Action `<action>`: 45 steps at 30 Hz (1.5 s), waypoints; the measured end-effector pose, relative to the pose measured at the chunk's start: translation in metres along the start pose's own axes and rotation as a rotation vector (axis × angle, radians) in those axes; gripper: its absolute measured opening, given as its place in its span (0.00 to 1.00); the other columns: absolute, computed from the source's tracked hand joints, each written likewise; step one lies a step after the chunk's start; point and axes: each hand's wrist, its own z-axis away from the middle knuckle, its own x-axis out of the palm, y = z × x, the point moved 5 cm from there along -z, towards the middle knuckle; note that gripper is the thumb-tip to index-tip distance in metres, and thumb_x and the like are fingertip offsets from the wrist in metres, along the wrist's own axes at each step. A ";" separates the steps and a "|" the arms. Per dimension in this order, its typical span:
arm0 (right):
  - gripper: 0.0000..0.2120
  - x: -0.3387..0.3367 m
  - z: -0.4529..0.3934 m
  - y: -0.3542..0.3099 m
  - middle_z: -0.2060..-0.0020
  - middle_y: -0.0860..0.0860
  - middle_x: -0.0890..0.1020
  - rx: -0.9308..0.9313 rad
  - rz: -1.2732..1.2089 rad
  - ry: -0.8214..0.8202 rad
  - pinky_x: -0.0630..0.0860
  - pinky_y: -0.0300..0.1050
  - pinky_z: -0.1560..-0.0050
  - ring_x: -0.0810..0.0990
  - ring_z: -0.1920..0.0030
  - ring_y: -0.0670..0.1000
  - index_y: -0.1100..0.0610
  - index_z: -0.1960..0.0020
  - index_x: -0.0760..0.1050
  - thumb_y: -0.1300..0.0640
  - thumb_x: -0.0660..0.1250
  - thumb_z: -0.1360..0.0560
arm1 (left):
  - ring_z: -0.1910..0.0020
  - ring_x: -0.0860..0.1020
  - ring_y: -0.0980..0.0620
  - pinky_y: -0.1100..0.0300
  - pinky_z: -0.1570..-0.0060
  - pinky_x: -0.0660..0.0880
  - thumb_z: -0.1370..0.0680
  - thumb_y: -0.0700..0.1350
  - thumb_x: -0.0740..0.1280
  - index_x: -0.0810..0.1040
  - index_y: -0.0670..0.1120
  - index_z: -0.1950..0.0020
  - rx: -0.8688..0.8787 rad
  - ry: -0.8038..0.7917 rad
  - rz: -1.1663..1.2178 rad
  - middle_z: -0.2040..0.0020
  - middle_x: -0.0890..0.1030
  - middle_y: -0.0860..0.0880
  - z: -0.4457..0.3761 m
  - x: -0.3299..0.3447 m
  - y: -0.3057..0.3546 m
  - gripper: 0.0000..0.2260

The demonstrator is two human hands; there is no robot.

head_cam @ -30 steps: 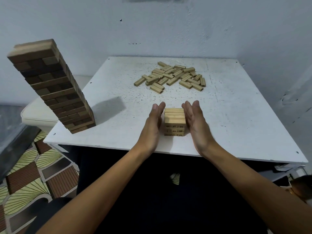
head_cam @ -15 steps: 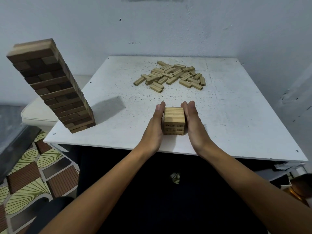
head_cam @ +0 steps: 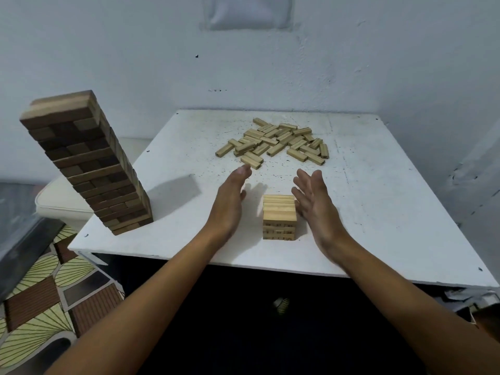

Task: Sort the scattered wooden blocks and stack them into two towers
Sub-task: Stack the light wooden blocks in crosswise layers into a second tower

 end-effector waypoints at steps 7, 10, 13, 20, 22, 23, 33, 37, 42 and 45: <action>0.21 -0.034 -0.068 -0.010 0.29 0.50 0.70 -0.178 0.400 0.075 0.63 0.42 0.31 0.66 0.28 0.49 0.55 0.28 0.68 0.51 0.61 0.19 | 0.32 0.71 0.49 0.55 0.35 0.68 0.22 0.49 0.68 0.74 0.45 0.31 0.244 0.006 -0.664 0.32 0.76 0.47 -0.063 -0.011 0.001 0.20; 0.21 -0.039 -0.100 -0.008 0.27 0.51 0.68 -0.264 0.623 0.047 0.58 0.42 0.29 0.59 0.24 0.49 0.55 0.27 0.68 0.56 0.62 0.19 | 0.25 0.62 0.46 0.52 0.29 0.62 0.21 0.49 0.64 0.71 0.43 0.28 0.325 -0.072 -0.861 0.28 0.71 0.46 -0.074 0.009 0.000 0.22; 0.23 -0.031 -0.128 -0.005 0.23 0.52 0.60 -0.325 0.969 -0.053 0.45 0.51 0.23 0.48 0.22 0.52 0.54 0.24 0.62 0.56 0.57 0.18 | 0.23 0.57 0.43 0.50 0.25 0.55 0.21 0.50 0.58 0.67 0.38 0.26 0.389 -0.107 -0.965 0.25 0.66 0.42 -0.081 0.024 -0.002 0.26; 0.24 -0.003 -0.154 0.001 0.22 0.57 0.56 -0.390 1.486 -0.207 0.41 0.58 0.24 0.48 0.22 0.55 0.59 0.22 0.54 0.56 0.49 0.17 | 0.33 0.69 0.41 0.55 0.30 0.61 0.19 0.42 0.59 0.76 0.34 0.41 0.490 -0.156 -0.980 0.36 0.76 0.37 -0.078 0.021 -0.007 0.14; 0.23 0.000 -0.150 -0.002 0.23 0.56 0.60 -0.422 1.471 -0.197 0.41 0.57 0.23 0.53 0.22 0.54 0.59 0.23 0.58 0.56 0.50 0.17 | 0.36 0.73 0.44 0.61 0.33 0.67 0.19 0.43 0.59 0.79 0.36 0.44 0.535 -0.145 -0.921 0.39 0.80 0.41 -0.076 0.012 -0.005 0.13; 0.22 0.001 -0.147 -0.004 0.24 0.56 0.62 -0.448 1.428 -0.195 0.43 0.55 0.23 0.56 0.23 0.54 0.59 0.24 0.61 0.56 0.52 0.17 | 0.38 0.76 0.45 0.66 0.35 0.67 0.19 0.43 0.60 0.81 0.36 0.46 0.558 -0.148 -0.895 0.42 0.82 0.41 -0.074 0.009 -0.003 0.13; 0.10 0.002 -0.105 -0.009 0.41 0.55 0.82 -0.661 1.028 -0.318 0.71 0.41 0.38 0.78 0.39 0.51 0.61 0.45 0.83 0.63 0.68 0.24 | 0.51 0.84 0.50 0.54 0.52 0.80 0.28 0.47 0.70 0.86 0.43 0.54 0.522 -0.107 -0.620 0.55 0.86 0.46 -0.057 -0.016 0.000 0.09; 0.07 0.003 -0.105 -0.006 0.45 0.54 0.83 -0.649 0.939 -0.331 0.74 0.42 0.42 0.79 0.42 0.50 0.60 0.49 0.84 0.63 0.71 0.26 | 0.54 0.84 0.49 0.48 0.54 0.80 0.30 0.45 0.72 0.86 0.44 0.56 0.448 -0.116 -0.567 0.58 0.85 0.48 -0.065 -0.019 -0.005 0.06; 0.07 0.001 -0.111 -0.003 0.47 0.52 0.82 -0.571 0.797 -0.284 0.79 0.45 0.45 0.80 0.46 0.47 0.59 0.51 0.84 0.65 0.73 0.29 | 0.50 0.82 0.54 0.53 0.48 0.80 0.31 0.38 0.77 0.85 0.44 0.53 0.407 -0.150 -0.574 0.52 0.85 0.47 -0.075 -0.022 -0.009 0.08; 0.12 0.000 -0.113 -0.002 0.45 0.51 0.80 -0.507 0.739 -0.283 0.79 0.44 0.44 0.79 0.45 0.47 0.59 0.47 0.83 0.65 0.74 0.30 | 0.42 0.79 0.52 0.59 0.45 0.77 0.32 0.42 0.79 0.84 0.45 0.46 0.366 -0.164 -0.638 0.41 0.81 0.46 -0.082 -0.022 -0.007 0.16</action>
